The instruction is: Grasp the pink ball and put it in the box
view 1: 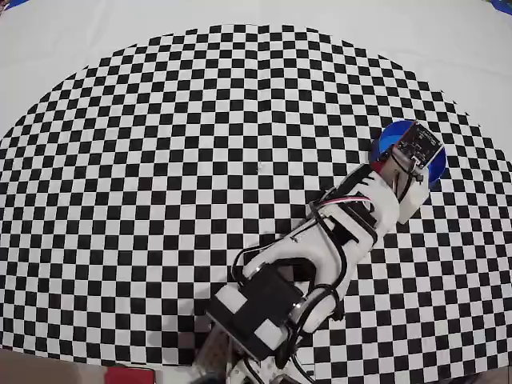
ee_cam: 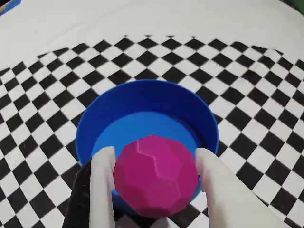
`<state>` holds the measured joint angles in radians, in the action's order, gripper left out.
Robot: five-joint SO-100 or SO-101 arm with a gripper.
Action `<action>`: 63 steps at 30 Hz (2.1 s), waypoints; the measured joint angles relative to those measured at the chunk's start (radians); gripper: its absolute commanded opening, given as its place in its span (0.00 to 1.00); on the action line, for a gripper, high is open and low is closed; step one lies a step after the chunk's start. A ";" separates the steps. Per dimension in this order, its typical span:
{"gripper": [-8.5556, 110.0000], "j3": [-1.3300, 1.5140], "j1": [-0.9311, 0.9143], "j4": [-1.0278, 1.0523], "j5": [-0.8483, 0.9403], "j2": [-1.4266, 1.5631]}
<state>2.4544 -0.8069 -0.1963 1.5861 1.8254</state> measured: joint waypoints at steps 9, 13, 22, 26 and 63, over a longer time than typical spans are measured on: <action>0.07 -0.064 0.000 0.021 0.000 -0.057; 0.07 -0.098 0.006 0.028 0.000 -0.097; 0.07 -0.169 0.009 0.028 0.000 -0.176; 0.07 -0.192 0.018 0.029 0.000 -0.202; 0.07 -0.454 0.028 0.055 0.000 -0.468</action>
<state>2.0003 -0.7793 -0.1411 1.5861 1.3576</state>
